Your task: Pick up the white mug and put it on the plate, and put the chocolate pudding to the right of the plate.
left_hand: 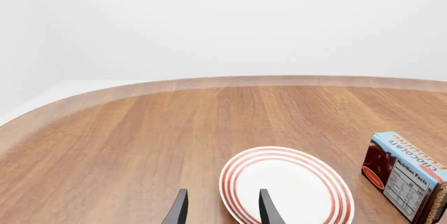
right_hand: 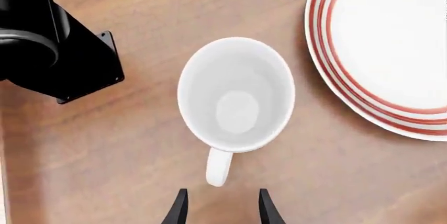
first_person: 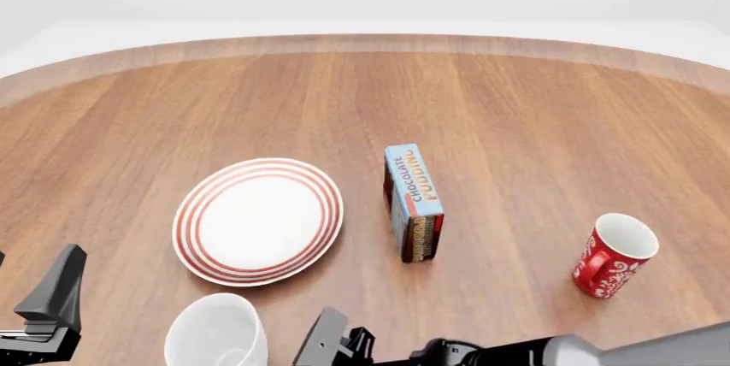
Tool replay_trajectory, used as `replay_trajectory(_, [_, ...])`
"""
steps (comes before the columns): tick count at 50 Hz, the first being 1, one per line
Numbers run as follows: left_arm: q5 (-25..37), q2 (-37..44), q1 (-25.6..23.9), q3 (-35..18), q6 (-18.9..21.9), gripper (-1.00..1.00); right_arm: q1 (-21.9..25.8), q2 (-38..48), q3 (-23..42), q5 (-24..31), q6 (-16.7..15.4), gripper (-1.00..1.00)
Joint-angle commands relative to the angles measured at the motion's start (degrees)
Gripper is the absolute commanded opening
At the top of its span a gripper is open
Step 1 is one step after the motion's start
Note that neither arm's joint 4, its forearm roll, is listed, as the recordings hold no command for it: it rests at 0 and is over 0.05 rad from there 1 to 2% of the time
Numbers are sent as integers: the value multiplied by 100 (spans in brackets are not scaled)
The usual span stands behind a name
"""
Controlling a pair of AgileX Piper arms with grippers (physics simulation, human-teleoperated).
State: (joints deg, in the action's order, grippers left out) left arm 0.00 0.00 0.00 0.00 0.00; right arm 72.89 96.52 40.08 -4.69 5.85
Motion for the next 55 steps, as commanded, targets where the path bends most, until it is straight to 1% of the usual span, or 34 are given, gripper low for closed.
replay_trajectory(1, [0, 0, 0, 0, 0, 100, 7, 43, 59, -48, 54, 100])
replay_trajectory(24, [0, 0, 0, 0, 0, 100, -31, 211, 184, -171, 33, 100])
replay_trajectory(55, [0, 0, 0, 0, 0, 100, 63, 369, 246, -375, 121, 100])
